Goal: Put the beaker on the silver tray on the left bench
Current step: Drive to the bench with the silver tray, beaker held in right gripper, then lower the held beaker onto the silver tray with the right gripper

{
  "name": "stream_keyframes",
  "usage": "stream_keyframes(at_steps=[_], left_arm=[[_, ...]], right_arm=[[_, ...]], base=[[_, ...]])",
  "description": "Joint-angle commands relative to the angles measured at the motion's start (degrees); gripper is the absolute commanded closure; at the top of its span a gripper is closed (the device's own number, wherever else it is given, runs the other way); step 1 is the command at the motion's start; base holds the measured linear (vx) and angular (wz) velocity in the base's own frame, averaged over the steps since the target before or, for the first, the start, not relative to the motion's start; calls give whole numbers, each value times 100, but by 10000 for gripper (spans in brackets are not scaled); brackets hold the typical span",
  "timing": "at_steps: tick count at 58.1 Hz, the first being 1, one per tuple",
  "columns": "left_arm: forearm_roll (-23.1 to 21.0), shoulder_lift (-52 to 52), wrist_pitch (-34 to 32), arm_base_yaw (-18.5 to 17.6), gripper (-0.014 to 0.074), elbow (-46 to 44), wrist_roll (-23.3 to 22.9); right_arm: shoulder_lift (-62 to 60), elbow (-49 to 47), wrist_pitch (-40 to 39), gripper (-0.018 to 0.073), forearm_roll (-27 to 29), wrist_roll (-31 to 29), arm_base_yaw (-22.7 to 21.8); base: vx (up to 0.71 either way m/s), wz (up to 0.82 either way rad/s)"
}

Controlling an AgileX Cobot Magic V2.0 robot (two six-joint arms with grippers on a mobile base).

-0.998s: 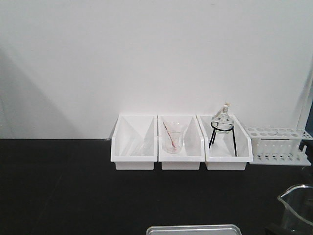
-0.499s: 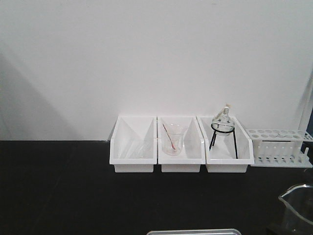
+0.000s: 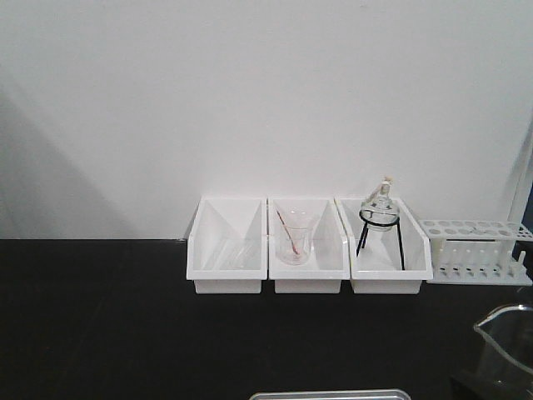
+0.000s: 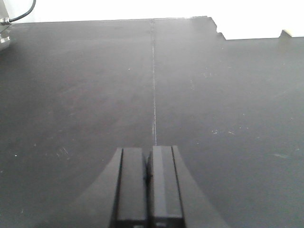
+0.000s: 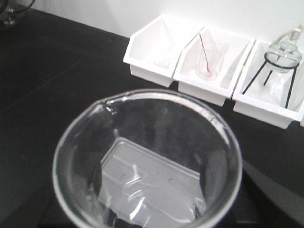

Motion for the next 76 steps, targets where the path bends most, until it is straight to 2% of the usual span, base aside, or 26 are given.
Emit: stream_keyframes(at_steps=[1,10,14,17,23,25,28,31,34,41,47,58,66,76], left_arm=[[-9,-93,-449,-35,595,159,-13],[-9,-93,-449,-35,595,159,-13],[-9,-93,-449,-35,595,159,-13],[-9,-93,-449,-35,595,159,-13],[-9,-93,-449,-35,595,159,-13],[-9,-93,-449,-35,595,159,-13],[-9,-93,-449,-35,595,159,-13],[-9,-93,-449,-35,595,159,-13],[-9,-93,-449,-35,595,159,-13],[-9,-93,-449,-35,595,159,-13],[-9,-93,-449,-35,595,159,-13],[-9,-93,-449,-35,595,159,-13],[-9,-93,-449,-35,595,159,-13],[-9,-93,-449,-35,595,159,-13]], right_arm=[[10,-173,-788,567,-134,-41,-39],[362,-124,-846,567,-401,-41,-39],[538,119,-1333,565,-494,-27,-39],[616,461,-2000,564,-476,1,-39],[836,1461,-3988,564,-355,1,-39],[982,1875,-4867,563,-324,-6,-39],[1229,2250,-5670,562,-220,-26,-39],[1596,2677,-6585,563,152,-130,-39],[1972,2855,-7031,563,542,-296,-39],[2995,2891,-7947,563,1893,-1042,-39],[3947,2656,-8332,563,2489,-1450,-39],[5434,1837,-8423,563,2150,-1572,-39],[6109,1412,-8557,563,2213,-1572,-39],[6725,1332,-8945,563,2229,-1572,-298]], base=[[0,0],[0,0],[0,0],[0,0],[0,0],[0,0],[0,0],[0,0],[0,0],[0,0],[0,0],[0,0],[0,0],[0,0]])
